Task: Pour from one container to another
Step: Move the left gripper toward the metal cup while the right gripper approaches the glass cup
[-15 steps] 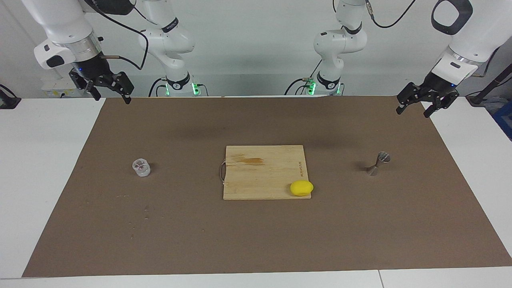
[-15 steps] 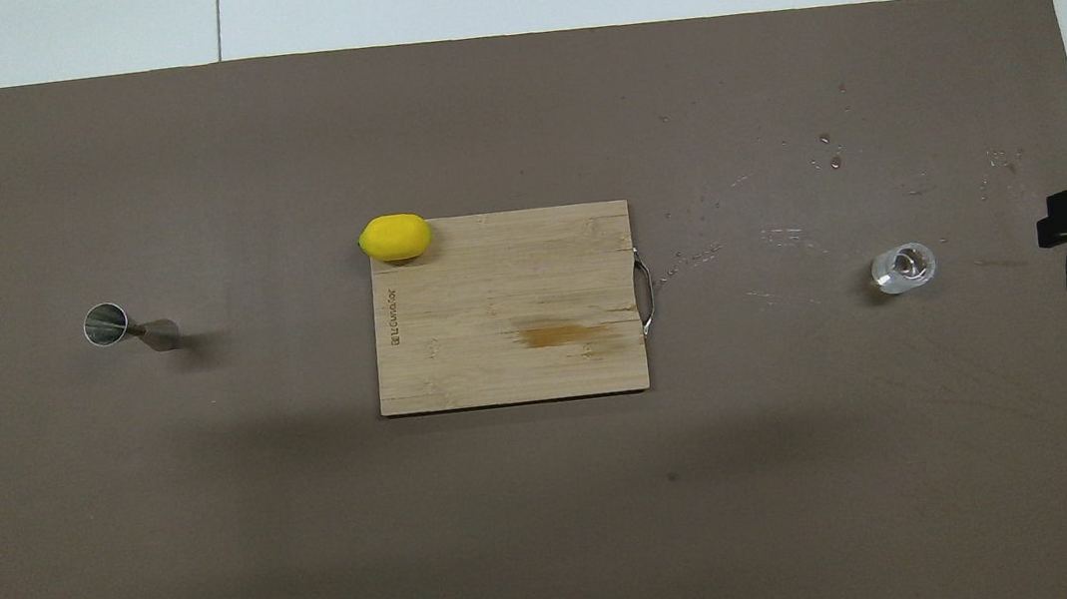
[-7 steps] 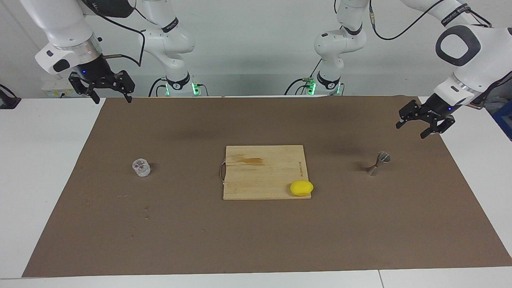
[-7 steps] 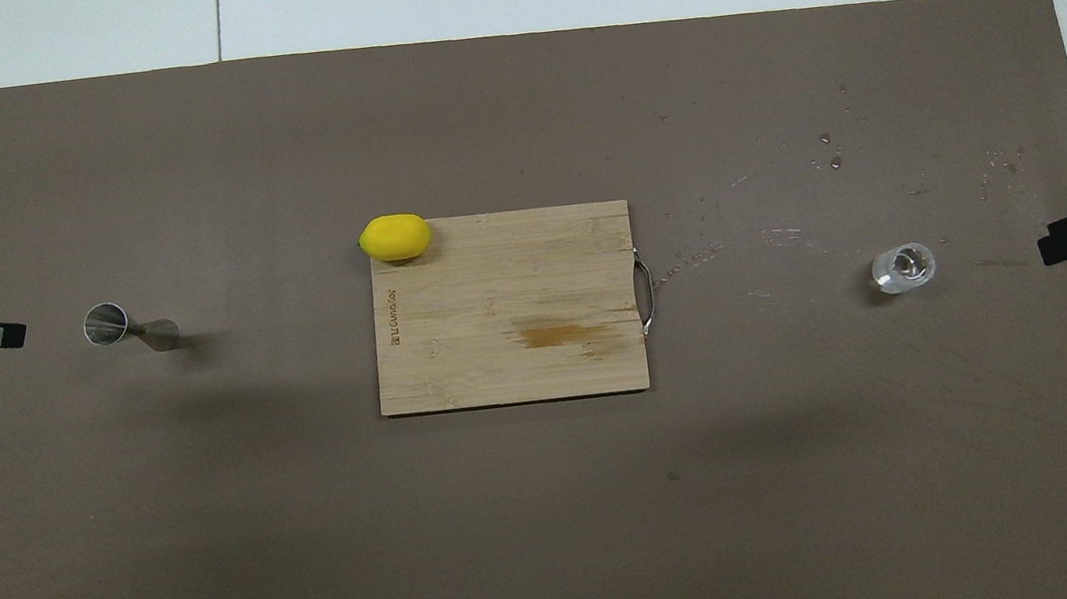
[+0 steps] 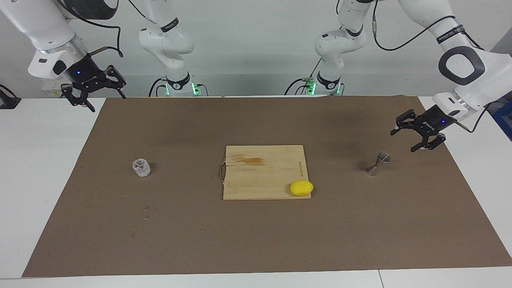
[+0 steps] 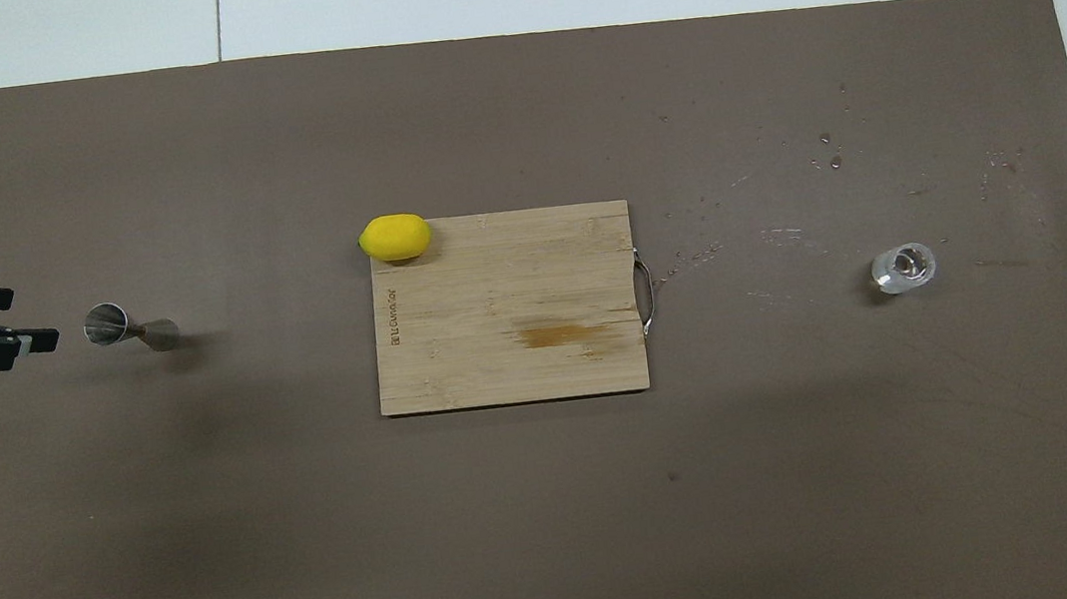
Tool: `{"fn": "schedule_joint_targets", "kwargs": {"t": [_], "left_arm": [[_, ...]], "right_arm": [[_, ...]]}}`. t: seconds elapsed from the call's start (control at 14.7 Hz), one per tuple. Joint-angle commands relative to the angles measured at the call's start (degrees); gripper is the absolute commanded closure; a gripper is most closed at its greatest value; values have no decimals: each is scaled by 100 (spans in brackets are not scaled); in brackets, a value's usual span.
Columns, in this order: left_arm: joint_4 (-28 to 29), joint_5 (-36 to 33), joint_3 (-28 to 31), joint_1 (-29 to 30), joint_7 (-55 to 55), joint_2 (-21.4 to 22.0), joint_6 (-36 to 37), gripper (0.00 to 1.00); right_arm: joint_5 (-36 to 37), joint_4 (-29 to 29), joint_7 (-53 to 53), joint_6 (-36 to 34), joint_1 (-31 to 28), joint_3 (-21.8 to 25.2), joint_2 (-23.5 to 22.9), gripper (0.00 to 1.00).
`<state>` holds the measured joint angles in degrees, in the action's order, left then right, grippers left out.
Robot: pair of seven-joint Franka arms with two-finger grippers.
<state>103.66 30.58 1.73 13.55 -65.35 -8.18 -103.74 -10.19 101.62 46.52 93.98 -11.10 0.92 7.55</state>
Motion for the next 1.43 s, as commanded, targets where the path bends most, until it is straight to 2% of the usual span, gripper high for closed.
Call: {"fn": "schedule_joint_targets", "kwargs": {"t": [0.0, 0.27, 0.48, 0.75, 0.95, 1.16, 1.36], "left_arm": [[-21, 491, -41, 235, -1204, -306, 116, 0], [-109, 1580, -50, 499, -2707, -675, 493, 0], [-118, 2346, -50, 675, -3710, -826, 1196, 0], [-83, 2847, -85, 1044, -4019, -1036, 2101, 0], [-74, 3103, -85, 1149, -4634, -1125, 2418, 0], [-65, 3112, -76, 1176, -4950, -1229, 2350, 0], [-118, 3647, -111, 1378, -6382, -1783, 2393, 0]], "right_arm": [[-763, 1015, 1644, 708, -461, -4, 458, 0], [-1694, 1465, 3526, 946, -1042, -4, 214, 0], [-2485, 1571, 4696, 1210, -1332, -4, -383, 0], [-3295, 1545, 5954, 1202, -1666, -4, -1219, 0], [-3350, 1414, 6753, 1123, -1728, -13, -1720, 0], [-3323, 932, 7500, 843, -1720, -21, -2291, 0], [-3350, 702, 8099, 701, -1728, -65, -2740, 0]]}}
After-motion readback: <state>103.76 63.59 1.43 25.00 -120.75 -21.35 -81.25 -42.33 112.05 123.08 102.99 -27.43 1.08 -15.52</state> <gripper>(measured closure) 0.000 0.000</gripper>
